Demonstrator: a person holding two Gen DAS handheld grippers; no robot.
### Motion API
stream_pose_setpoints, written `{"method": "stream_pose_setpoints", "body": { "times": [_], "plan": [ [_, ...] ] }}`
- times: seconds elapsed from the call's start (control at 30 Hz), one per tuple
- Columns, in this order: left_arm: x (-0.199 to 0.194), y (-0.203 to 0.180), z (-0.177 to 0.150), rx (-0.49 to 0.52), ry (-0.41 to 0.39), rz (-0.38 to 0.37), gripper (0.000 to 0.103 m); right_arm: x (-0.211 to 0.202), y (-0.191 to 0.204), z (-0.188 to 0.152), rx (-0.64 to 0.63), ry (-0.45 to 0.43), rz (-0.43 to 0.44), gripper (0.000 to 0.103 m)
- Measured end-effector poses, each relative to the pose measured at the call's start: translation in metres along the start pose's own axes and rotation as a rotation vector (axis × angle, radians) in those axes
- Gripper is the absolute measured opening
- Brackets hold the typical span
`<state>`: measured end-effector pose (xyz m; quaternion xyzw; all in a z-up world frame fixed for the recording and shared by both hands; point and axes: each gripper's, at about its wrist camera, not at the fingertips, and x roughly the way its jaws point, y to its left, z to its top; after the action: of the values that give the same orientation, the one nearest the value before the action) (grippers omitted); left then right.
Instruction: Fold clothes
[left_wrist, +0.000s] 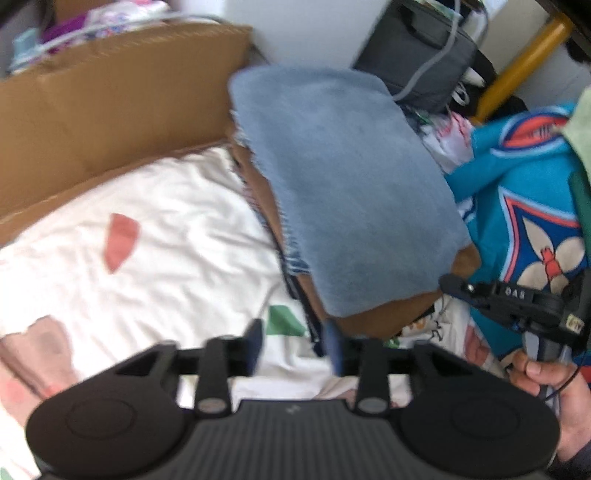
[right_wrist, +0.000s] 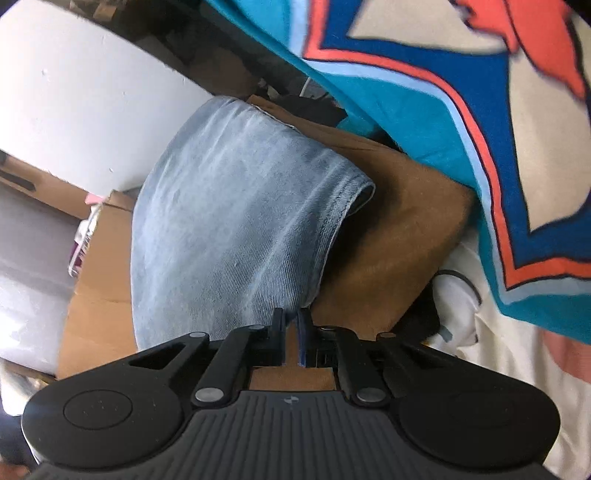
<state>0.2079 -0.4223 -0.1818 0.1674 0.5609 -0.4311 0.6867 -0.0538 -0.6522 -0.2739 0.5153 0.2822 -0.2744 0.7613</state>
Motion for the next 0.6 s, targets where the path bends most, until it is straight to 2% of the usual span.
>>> {"method": "stream_pose_setpoints", "body": {
  "times": [0.03,0.07,0.1,0.17,0.3,0.4,0.47,0.6],
  "plan": [
    [-0.009,0.003,0.001,-0.013,-0.007,0.023,0.064,-0.002,0.003,0.000,0.003,0.004,-0.007,0.008],
    [-0.018,0.004,0.001,-0.016,-0.010,0.038,0.071,-0.005,0.007,0.001,0.009,0.009,-0.012,0.017],
    [-0.027,0.005,0.001,-0.020,-0.013,0.054,0.074,-0.007,0.010,0.002,0.014,0.014,-0.018,0.038],
    [-0.044,0.008,0.000,-0.027,-0.018,0.083,0.077,-0.013,0.021,0.004,0.006,0.015,-0.034,0.060],
    [-0.077,0.008,0.004,-0.076,-0.033,0.104,0.091,-0.023,0.044,0.008,-0.011,0.058,-0.068,0.065],
    [-0.103,0.009,0.004,-0.091,-0.051,0.124,0.092,-0.033,0.066,0.010,-0.054,0.084,-0.107,0.078],
    [-0.120,0.009,0.002,-0.104,-0.069,0.142,0.092,-0.041,0.079,0.011,-0.076,0.099,-0.119,0.083],
    [-0.155,0.012,-0.004,-0.151,-0.096,0.166,0.093,-0.058,0.103,0.013,-0.090,0.131,-0.113,0.085]
  ]
}}
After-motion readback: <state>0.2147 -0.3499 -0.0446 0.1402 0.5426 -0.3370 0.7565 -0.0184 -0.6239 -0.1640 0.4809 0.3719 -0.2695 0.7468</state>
